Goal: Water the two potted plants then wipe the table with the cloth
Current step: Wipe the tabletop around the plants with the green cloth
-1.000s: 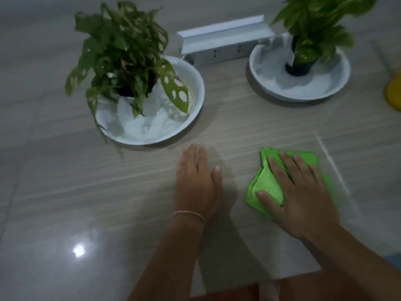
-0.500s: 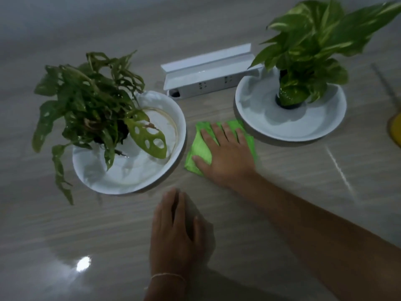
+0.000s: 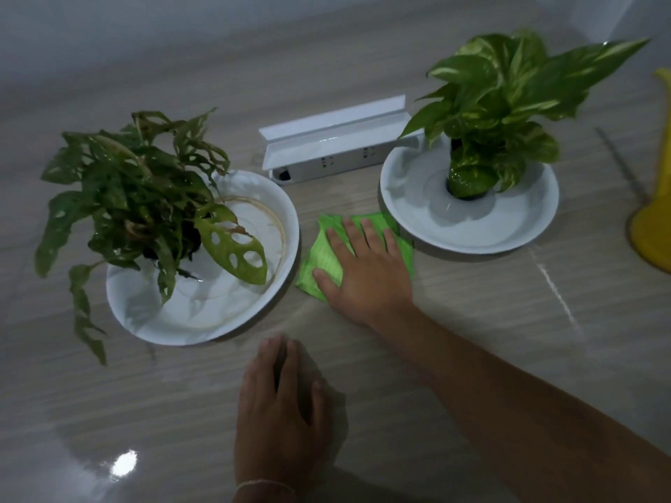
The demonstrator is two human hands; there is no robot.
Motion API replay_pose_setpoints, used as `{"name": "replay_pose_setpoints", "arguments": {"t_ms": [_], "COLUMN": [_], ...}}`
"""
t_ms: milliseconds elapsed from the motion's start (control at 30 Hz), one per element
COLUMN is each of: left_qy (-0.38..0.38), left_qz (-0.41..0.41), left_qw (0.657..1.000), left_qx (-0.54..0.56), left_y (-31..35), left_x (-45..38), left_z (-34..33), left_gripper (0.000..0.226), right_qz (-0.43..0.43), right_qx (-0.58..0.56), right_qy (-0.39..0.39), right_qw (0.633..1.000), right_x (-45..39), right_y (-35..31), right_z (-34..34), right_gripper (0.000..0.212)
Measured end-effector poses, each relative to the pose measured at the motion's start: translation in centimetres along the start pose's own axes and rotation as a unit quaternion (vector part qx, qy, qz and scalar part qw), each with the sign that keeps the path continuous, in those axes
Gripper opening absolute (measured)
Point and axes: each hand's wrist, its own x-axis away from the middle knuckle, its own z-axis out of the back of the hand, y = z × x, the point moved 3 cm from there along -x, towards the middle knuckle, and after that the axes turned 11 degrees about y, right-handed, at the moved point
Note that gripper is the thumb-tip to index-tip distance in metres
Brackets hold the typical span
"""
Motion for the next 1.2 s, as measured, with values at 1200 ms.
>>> {"name": "replay_pose_setpoints", "arguments": {"t_ms": [1200], "left_qy": [-0.103], "left_qz": [-0.189], "left_qw": [0.977], "left_qx": [0.016], "left_y": [16.5], "left_x": [0.9], "left_z": [-6.5], "left_gripper": [0.058], "right_qz": [-0.216], "right_qx": [0.093], "right_qy": [0.067], "right_qw": [0.97], "right_x": [9.8], "right_y": [23.4], "right_z": [7.8], "right_gripper": [0.088]}}
